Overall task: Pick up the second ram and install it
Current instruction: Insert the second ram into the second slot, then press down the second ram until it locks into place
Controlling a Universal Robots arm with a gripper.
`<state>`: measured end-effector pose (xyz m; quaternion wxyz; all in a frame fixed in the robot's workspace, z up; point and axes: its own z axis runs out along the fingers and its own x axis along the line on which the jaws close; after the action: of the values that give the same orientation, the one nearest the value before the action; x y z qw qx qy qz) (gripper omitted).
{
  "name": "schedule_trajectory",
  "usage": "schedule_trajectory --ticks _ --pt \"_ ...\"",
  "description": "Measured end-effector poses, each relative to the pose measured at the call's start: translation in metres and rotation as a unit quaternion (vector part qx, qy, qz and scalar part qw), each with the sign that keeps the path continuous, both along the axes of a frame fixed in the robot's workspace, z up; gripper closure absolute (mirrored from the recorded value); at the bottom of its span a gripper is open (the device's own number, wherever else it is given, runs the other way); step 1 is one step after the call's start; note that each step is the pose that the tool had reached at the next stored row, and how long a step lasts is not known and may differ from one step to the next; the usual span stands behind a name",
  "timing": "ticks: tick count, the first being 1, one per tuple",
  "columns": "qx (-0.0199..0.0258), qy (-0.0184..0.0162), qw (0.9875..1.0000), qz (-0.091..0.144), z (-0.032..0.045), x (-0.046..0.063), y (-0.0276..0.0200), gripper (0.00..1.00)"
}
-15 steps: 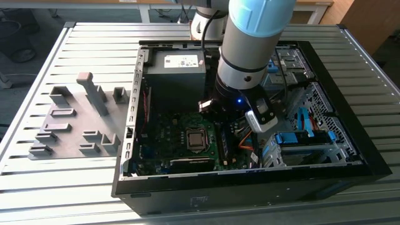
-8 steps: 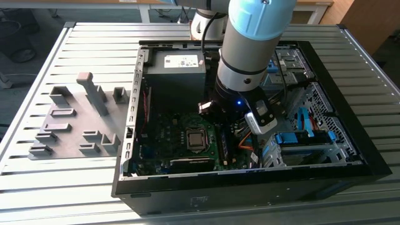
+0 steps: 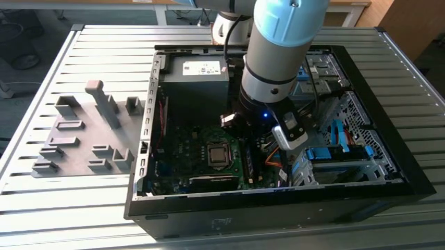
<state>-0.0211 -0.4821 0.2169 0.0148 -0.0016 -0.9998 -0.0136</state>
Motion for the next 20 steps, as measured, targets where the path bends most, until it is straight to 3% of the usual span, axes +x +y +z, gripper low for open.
schedule_trajectory --ticks 20 --pt "0.0027 0.0000 1.0000 -0.004 -0.0063 0.0000 -0.0003 0.86"
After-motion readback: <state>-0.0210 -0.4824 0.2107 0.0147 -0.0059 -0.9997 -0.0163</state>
